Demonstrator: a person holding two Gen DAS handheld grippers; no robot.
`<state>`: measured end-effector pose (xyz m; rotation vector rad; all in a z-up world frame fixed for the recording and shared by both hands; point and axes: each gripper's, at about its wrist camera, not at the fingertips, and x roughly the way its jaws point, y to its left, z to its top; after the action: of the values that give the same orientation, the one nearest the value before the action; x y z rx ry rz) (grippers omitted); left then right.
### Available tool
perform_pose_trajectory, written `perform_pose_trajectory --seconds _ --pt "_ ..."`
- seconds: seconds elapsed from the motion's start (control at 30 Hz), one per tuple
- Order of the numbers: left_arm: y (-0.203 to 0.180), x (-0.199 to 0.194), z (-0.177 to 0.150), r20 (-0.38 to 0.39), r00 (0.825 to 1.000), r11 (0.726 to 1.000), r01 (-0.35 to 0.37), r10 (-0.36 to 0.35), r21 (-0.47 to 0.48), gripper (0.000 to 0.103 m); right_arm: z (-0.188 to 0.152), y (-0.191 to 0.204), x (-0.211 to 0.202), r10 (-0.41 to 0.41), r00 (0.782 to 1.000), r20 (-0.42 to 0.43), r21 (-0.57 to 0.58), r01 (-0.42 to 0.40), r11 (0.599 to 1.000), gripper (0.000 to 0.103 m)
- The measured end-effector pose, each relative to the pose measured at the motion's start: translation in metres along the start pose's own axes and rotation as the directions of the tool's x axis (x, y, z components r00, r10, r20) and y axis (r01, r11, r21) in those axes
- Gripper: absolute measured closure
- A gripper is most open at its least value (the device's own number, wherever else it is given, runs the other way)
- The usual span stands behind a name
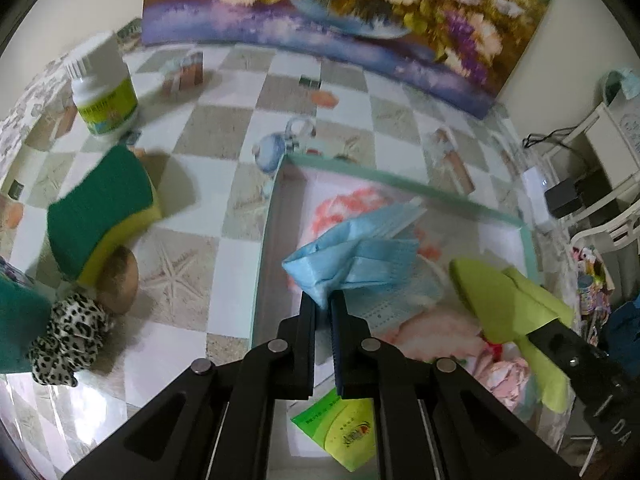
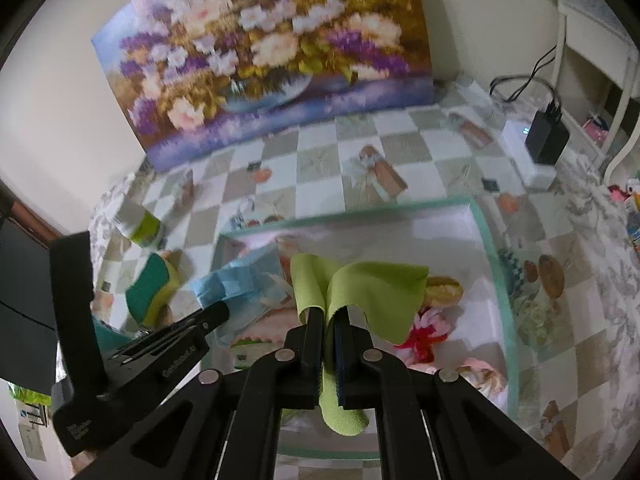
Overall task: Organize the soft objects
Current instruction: 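Carry the mask and cloth into the tray and open both grippers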
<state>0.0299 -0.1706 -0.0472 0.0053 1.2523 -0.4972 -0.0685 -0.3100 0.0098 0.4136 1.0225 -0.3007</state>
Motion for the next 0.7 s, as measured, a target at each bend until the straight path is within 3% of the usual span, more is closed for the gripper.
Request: perform_pose_trajectory --seconds 0.3,0.7 --pt "-0.01 0.013 -0.008 -0.053 0.999 0.999 0.011 -0.009 0.032 0.096 -0.016 -0.01 0.048 -0.037 0.989 -0.14 0.011 0.039 0.999 0.098" --pt "-0.012 0.017 -0.008 -0.074 0.997 1.0 0.013 -0.011 0.022 0.093 -0.032 -0.028 0.073 -0.101 0.965 -0.241 0.037 0.114 0.993 0.098"
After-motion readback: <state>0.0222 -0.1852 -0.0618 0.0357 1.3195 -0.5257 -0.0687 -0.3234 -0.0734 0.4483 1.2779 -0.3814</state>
